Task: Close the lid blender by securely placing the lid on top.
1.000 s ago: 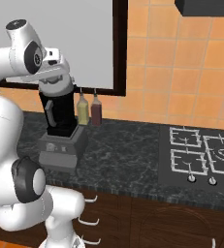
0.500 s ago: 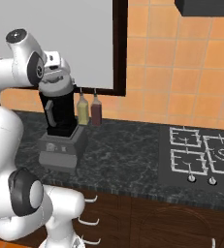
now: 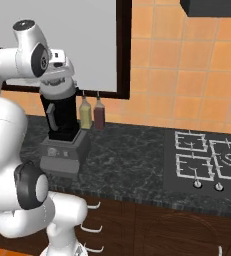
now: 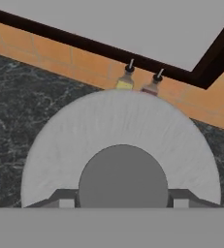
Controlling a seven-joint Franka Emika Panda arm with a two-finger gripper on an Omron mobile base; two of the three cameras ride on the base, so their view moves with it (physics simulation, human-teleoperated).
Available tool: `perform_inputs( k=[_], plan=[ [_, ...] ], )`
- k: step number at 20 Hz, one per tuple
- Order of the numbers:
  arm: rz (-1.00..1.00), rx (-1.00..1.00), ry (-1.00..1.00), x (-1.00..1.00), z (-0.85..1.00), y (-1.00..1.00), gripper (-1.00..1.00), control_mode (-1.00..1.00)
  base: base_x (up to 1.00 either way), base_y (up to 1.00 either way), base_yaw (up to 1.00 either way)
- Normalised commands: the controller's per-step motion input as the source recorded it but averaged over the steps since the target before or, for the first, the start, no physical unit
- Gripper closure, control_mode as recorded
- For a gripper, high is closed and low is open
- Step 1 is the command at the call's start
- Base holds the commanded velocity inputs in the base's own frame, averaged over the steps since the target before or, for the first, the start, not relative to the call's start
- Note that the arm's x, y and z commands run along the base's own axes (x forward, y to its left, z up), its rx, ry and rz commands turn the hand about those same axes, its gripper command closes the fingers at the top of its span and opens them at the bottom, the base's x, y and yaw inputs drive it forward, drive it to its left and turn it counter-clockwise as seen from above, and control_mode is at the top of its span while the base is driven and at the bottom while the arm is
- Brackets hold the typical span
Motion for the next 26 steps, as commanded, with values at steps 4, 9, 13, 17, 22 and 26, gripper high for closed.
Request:
perform_inputs(
  k=[4,9,13,17,22,26],
  plan=[
    [0.0,0.0,0.03,-0.29,0.47,-0.06,1.0,-1.0,0.0,0.0,0.0],
    [0.0,0.0,0.01,-0.28,0.51,-0.03,1.0,-1.0,0.0,0.0,0.0],
    [0.0,0.0,0.01,-0.11,-0.06,-0.06,1.0,-1.0,0.0,0.0,0.0],
    [0.0,0.0,0.0,0.0,-0.23,-0.08,1.0,-1.0,0.0,0.0,0.0],
    [0.0,0.0,0.0,0.06,-0.43,0.0,1.0,-1.0,0.0,0.0,0.0],
    [0.0,0.0,-0.03,0.06,-0.8,0.0,1.0,-1.0,0.0,0.0,0.0]
  ],
)
